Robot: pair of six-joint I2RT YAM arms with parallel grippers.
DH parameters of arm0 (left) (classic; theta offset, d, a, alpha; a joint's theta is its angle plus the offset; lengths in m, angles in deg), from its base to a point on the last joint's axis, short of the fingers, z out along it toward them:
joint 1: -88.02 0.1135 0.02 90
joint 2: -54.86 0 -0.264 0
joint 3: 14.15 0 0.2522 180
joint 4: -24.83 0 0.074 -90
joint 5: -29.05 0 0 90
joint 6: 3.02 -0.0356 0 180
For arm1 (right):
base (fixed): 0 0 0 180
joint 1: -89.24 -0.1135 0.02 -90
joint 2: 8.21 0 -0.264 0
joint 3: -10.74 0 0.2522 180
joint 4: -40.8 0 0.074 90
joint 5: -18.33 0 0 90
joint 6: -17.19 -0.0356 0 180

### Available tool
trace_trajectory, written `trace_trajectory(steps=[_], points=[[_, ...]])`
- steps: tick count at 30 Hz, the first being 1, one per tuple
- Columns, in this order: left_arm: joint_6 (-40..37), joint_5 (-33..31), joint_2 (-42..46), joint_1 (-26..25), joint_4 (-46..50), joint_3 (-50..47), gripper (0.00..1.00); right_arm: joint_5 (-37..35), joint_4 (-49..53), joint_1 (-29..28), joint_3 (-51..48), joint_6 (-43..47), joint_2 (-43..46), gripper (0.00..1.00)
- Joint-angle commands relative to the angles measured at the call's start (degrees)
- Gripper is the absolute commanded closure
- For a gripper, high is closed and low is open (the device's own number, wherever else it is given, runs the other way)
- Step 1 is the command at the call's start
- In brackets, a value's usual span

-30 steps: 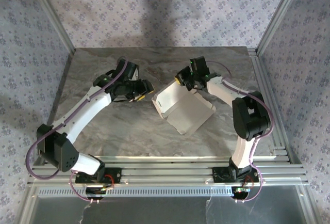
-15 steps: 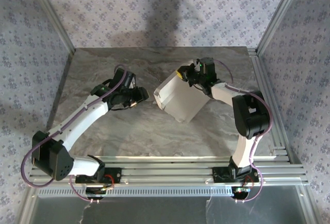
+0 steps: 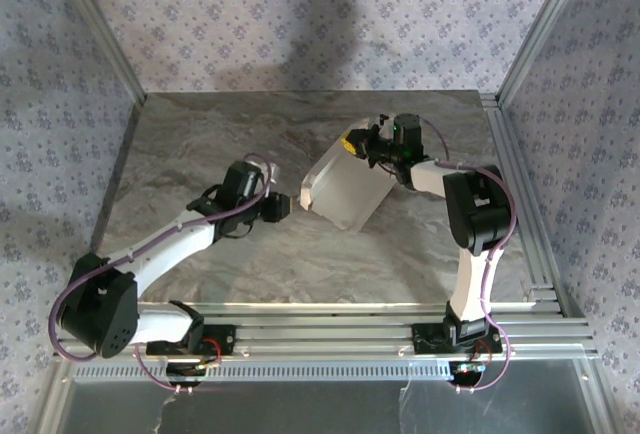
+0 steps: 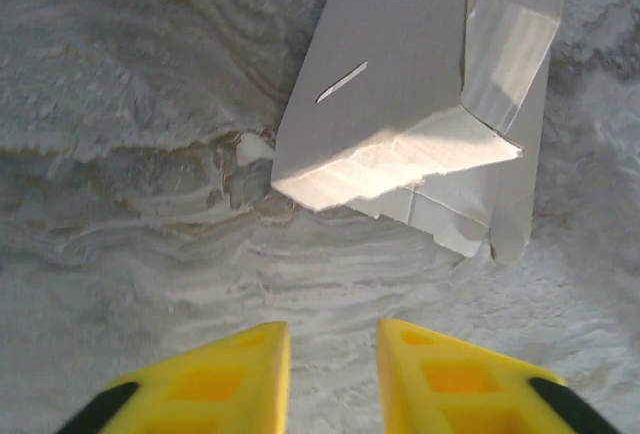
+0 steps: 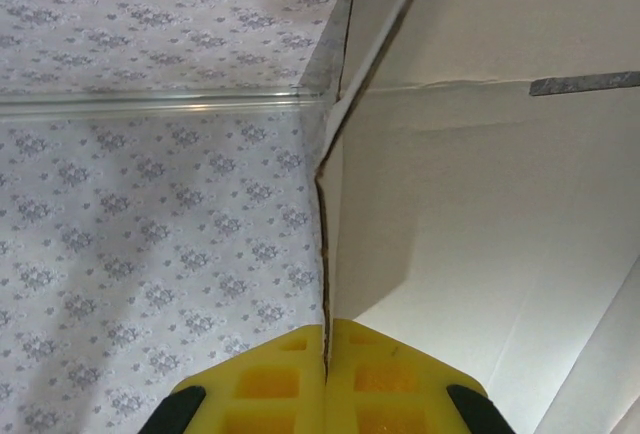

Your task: Fold the paper box

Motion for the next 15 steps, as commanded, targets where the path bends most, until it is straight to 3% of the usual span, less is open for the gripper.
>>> trace_trajectory(steps=[1,7,15], points=[[-14.8,1.4,1.2,0.0,-13.8,-4.5,0.63,2.9,2.4,0.0,2.5,3.4,-1.2,1.0],[-20.4,2.9,-7.0,0.1,-15.3,-0.1,0.58,3.1,4.1,-0.3,4.9,3.9,-1.6,1.0],[-21.4,3.7,-14.5,0.0,-16.9,6.2,0.6,1.6,4.9,-0.6,6.6,3.1,-2.5,1.0]])
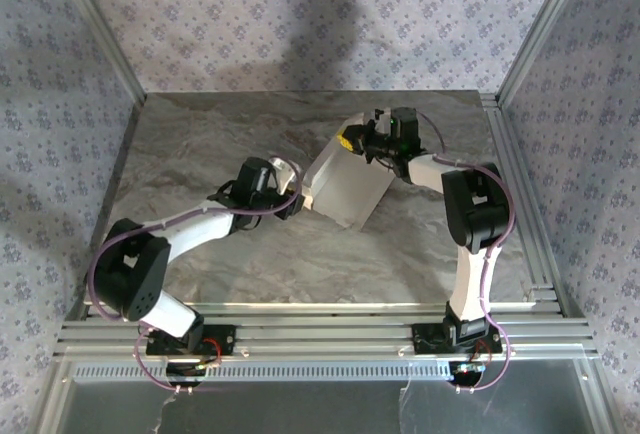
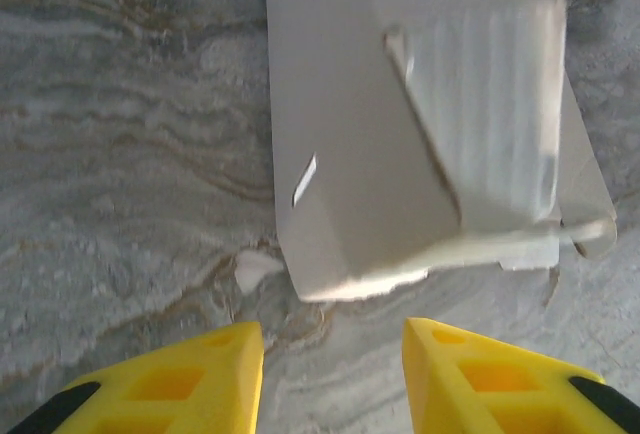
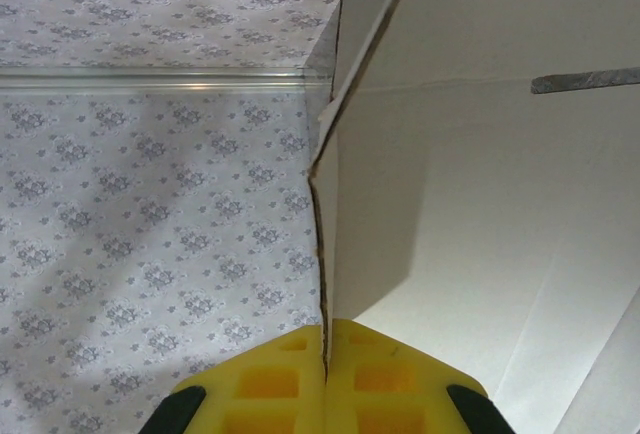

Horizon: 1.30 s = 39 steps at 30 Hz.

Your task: Fold the paper box

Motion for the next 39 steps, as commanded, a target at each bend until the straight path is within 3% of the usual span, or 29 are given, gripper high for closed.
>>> trace_trajectory(steps=[1,8,15,27,32,39], points=[[-2.0,2.2,-1.5,-0.1,-3.5,3.1,0.61,-0.4,1.1,-0.4,2.3,1.1,-1.2,1.0],[-0.5,4.4,-3.6,-0.5,-5.1,4.7,0.7,-1.2,1.6,-0.7,2.9,0.4,-1.3,1.0],[1.7,2.7,-4.8,-2.5,-5.4,5.9,0.7,-2.3,2.4,-1.0,2.8,0.3,-1.0,1.0],[8.2,-8.3,-7.2,-5.2,-3.3,8.4,0.7,-4.3,1.2,-2.0,2.0,-0.5,-0.5,1.0],[10.6,-11.4,-8.3,-6.1,-3.4,9.2,0.65,-4.9,0.4,-2.0,0.9,-1.1,0.1,1.0],[15.1,-17.0,-11.2,-6.1,-0.1,12.7,0.64,-5.5,0.2,-2.3,0.0,-1.7,0.7,1.0]])
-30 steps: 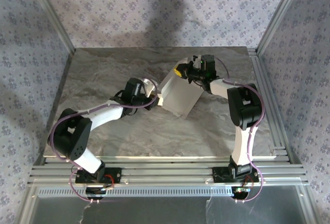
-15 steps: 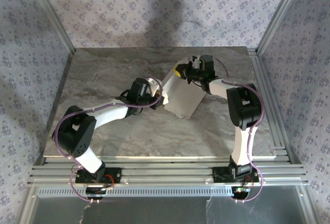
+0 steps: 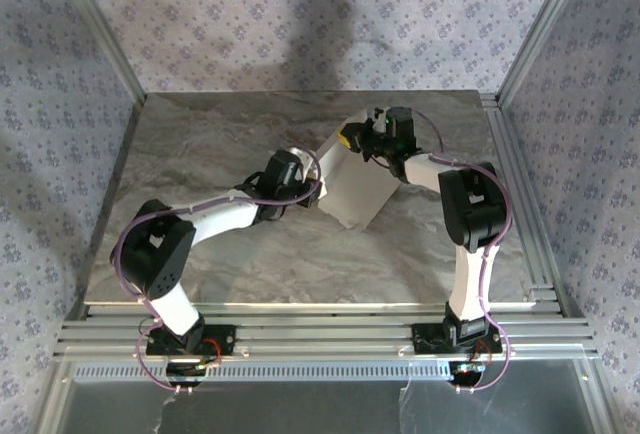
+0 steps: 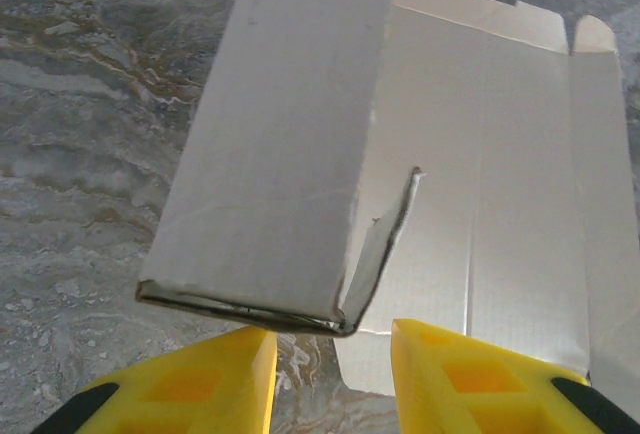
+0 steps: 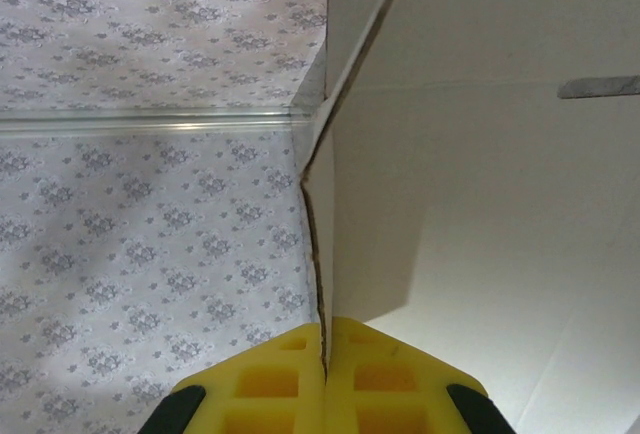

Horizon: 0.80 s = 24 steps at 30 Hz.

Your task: Fold the paper box

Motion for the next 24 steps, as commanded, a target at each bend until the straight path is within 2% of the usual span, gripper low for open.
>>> trace_trajectory(steps=[1,13,20,24], points=[[3.2,-4.7,-1.8,-0.1,1.0,3.1,0.64,1.0,-0.5,-0.9,-1.2,-0.9,1.5,1.0],[10.0,-13.1,-5.4,-0.5,5.0,7.5,0.67,-2.8,-2.3,-1.4,-5.2,-4.0,3.6,1.0],[11.0,-15.9,-7.5,-1.2,6.9,9.9,0.78,-5.5,-1.9,-1.6,-7.2,-5.3,5.6,1.0],[11.7,-18.4,-8.7,-1.6,8.9,11.3,0.93,-7.8,-2.0,-1.9,-8.8,-7.0,7.0,1.0]])
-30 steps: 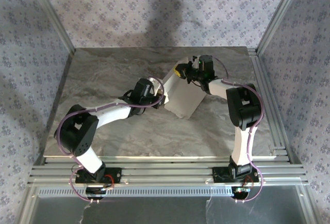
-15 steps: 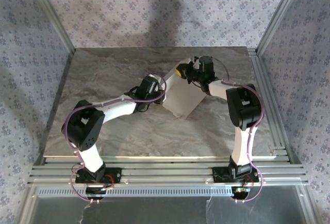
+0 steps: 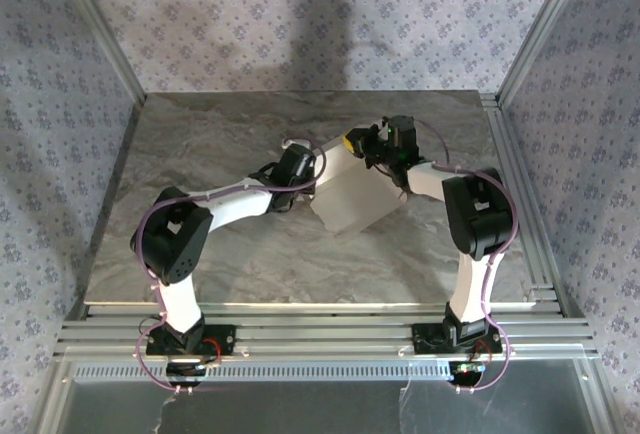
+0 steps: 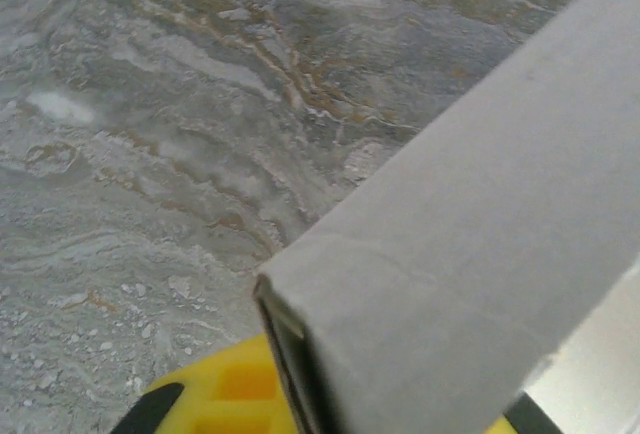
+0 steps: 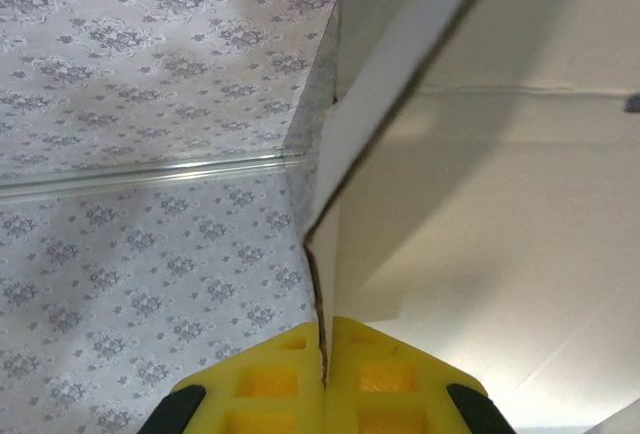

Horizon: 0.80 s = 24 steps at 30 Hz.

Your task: Fold the paper box

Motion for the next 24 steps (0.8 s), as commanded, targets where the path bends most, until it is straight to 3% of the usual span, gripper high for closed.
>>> trace_trajectory(steps=[1,7,17,19,24], points=[[1.0,-3.5,-1.8,-0.7,1.9,2.7,0.98,-1.1,0.6,-1.4,-1.7,-1.7,2.6,1.0],[1.9,-5.8,-2.7,-1.2,2.8,3.6,1.0,-2.3,0.5,-2.3,-2.3,-2.7,3.2,1.0],[2.8,-6.5,-6.4,-1.5,5.4,6.9,0.76,-4.6,-0.6,-2.5,-4.6,-6.0,4.2,1.0],[3.0,-6.5,-7.3,-1.5,5.5,7.5,0.76,-4.9,-0.6,-2.5,-4.8,-6.3,4.4,1.0],[3.5,-7.7,-9.1,-1.6,5.6,8.6,0.87,-4.9,-0.2,-2.4,-5.0,-6.6,4.7,1.0]])
